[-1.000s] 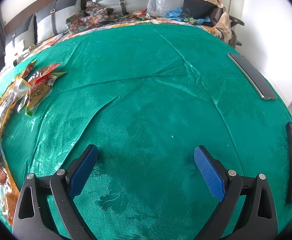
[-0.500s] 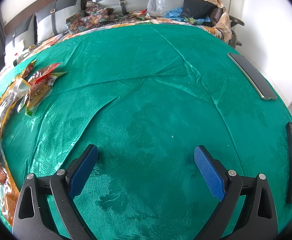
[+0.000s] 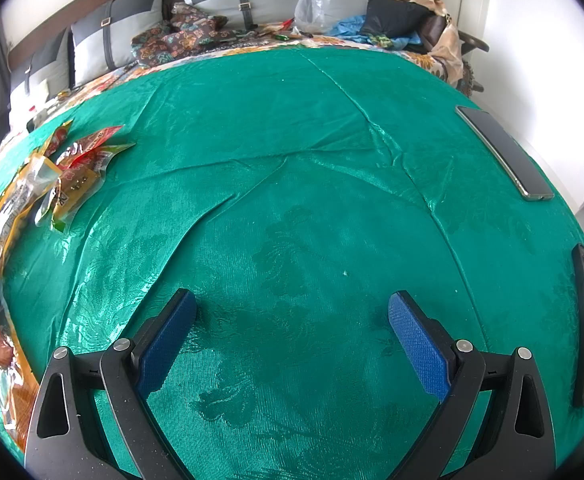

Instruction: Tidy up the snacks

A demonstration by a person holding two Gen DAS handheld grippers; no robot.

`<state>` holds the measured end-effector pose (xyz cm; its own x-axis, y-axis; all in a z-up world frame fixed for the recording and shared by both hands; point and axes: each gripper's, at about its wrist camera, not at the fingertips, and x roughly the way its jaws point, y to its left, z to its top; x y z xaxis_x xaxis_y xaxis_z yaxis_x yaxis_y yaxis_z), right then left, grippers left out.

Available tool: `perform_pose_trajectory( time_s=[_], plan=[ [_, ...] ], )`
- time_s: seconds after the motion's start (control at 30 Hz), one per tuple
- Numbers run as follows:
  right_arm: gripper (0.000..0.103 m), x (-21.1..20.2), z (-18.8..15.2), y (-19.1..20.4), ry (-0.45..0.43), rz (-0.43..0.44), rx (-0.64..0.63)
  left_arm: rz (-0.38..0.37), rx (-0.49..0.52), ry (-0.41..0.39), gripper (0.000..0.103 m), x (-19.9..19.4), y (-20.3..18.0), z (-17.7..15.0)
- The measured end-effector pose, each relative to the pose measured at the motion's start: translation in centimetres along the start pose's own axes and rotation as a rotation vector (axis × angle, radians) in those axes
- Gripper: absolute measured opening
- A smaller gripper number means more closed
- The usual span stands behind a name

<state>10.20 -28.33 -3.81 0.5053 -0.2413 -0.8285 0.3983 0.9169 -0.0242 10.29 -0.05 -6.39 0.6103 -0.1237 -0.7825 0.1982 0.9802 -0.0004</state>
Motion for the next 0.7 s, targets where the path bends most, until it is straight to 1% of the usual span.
perform_pose_trajectory(
  time_s=[0.3, 0.33, 0.43, 0.47, 0.5, 0.53, 0.6, 0.67, 0.7],
  plan=[
    [0.099, 0.0, 0.0, 0.0, 0.000, 0.000, 0.001, -0.025, 0.012, 0.118, 0.103, -0.3, -0.1, 0.3],
    [0.099, 0.0, 0.0, 0.0, 0.000, 0.000, 0.001, -0.042, 0.011, 0.138, 0.103, -0.3, -0.2, 0.5],
    [0.099, 0.0, 0.0, 0.0, 0.000, 0.000, 0.001, -0.168, 0.010, 0.176, 0.103, -0.5, -0.7, 1.8],
    [0.099, 0.0, 0.0, 0.0, 0.000, 0.000, 0.001, -0.201, 0.039, 0.178, 0.103, -0.6, -1.2, 2.6],
    [0.099, 0.0, 0.0, 0.0, 0.000, 0.000, 0.001, -0.219, 0.091, 0.175, 0.103, -0.8, -1.8, 3.7],
    [0.099, 0.0, 0.0, 0.0, 0.000, 0.000, 0.001, -0.221, 0.149, 0.174, 0.103, -0.9, -2.4, 4.7],
    [0.099, 0.0, 0.0, 0.0, 0.000, 0.000, 0.001, -0.211, 0.298, 0.170, 0.103, -0.9, -4.1, 7.3],
    [0.099, 0.0, 0.0, 0.0, 0.000, 0.001, 0.001, -0.214, 0.441, 0.184, 0.103, -0.3, -5.5, 9.8],
    [0.099, 0.0, 0.0, 0.0, 0.000, 0.000, 0.001, -0.216, 0.487, 0.189, 0.103, 0.1, -5.9, 11.0]
  ],
)
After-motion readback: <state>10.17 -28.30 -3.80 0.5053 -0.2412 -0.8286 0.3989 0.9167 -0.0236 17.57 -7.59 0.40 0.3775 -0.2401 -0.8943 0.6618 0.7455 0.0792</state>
